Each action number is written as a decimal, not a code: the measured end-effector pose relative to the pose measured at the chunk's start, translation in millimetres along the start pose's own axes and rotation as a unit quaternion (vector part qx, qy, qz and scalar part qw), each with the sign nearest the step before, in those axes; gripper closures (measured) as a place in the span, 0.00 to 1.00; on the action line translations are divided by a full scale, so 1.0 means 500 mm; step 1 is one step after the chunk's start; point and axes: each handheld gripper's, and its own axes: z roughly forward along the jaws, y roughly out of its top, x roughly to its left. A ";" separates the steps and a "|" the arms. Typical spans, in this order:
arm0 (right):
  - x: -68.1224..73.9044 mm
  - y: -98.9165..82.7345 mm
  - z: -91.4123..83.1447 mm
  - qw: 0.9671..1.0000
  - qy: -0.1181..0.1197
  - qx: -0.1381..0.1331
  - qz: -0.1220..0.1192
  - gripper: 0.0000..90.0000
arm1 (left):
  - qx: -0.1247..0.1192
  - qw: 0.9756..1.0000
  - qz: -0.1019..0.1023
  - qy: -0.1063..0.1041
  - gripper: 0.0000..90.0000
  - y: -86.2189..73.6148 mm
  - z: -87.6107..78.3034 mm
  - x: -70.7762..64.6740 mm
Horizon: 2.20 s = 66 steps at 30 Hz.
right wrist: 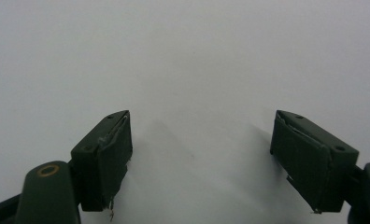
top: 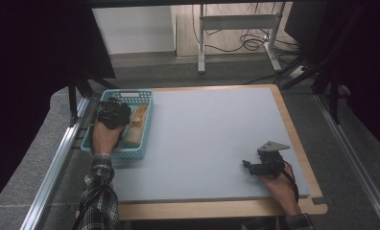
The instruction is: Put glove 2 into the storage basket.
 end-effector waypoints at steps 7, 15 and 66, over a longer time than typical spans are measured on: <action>0.000 0.000 0.000 1.000 0.000 0.000 0.000 0.23 | -0.027 0.999 -0.016 -0.026 0.32 -0.013 -0.018 0.016; 0.000 0.000 0.000 1.000 0.000 0.000 -0.001 0.23 | -0.043 0.998 -0.030 -0.039 0.22 -0.035 -0.033 0.030; 0.001 0.000 0.000 1.000 -0.001 0.000 -0.001 0.23 | -0.108 0.991 0.037 -0.071 0.00 -0.101 -0.140 -0.024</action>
